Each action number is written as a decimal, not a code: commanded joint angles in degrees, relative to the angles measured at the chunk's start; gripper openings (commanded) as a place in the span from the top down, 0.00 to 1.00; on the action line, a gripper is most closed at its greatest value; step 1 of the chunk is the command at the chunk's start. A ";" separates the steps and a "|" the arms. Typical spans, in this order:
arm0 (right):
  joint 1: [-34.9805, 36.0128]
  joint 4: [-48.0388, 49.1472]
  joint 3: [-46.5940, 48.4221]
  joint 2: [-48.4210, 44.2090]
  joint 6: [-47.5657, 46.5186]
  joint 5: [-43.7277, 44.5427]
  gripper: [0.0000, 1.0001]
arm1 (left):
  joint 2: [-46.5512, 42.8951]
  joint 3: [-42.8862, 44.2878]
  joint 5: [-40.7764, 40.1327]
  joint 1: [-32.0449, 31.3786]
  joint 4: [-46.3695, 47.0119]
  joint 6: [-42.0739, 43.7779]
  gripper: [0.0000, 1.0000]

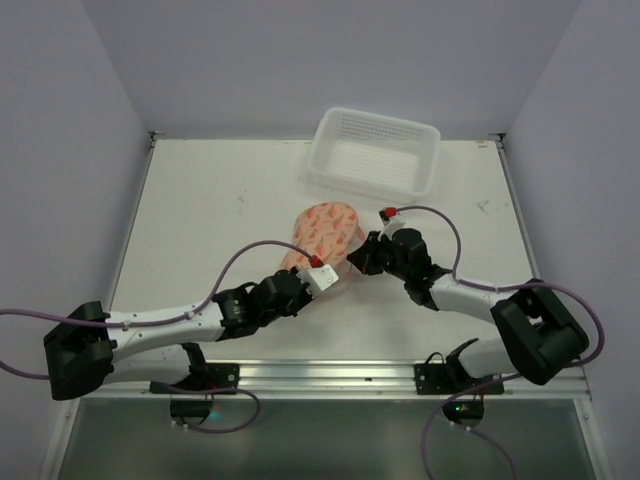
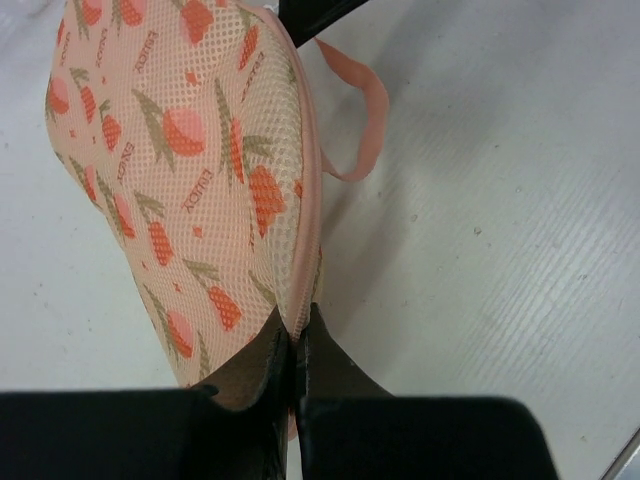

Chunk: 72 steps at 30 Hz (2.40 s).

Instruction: Unzip the laundry bag and remove the bra

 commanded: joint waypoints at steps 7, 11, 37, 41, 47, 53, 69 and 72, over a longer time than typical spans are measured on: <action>-5.65 -0.92 5.91 4.25 -3.59 -2.10 1.00 | -1.79 -0.77 2.40 0.18 0.98 -0.82 1.00; -7.94 -2.15 7.66 4.51 -3.76 -2.63 1.00 | -1.88 -0.77 2.14 0.09 0.89 -0.82 1.00; -13.57 3.99 6.97 7.85 0.27 -11.24 1.00 | -4.96 1.42 -3.92 0.44 1.25 -3.46 0.61; -12.69 7.25 4.60 9.52 1.86 -11.94 1.00 | -7.33 2.22 0.62 2.02 1.42 -6.88 0.45; -9.71 12.44 0.56 10.06 4.85 -11.43 1.00 | -8.48 3.97 7.15 2.12 0.98 -9.08 0.33; -1.89 12.35 -4.01 3.21 8.53 -2.66 1.00 | -1.54 8.99 7.15 2.12 -2.37 -8.03 0.30; 9.63 16.05 -12.55 -8.23 13.37 2.47 1.00 | 4.71 4.60 10.92 1.85 4.05 -2.41 0.31; 9.98 15.08 -12.11 -9.37 13.02 2.03 1.00 | 6.02 4.33 9.53 1.50 4.58 -2.32 0.32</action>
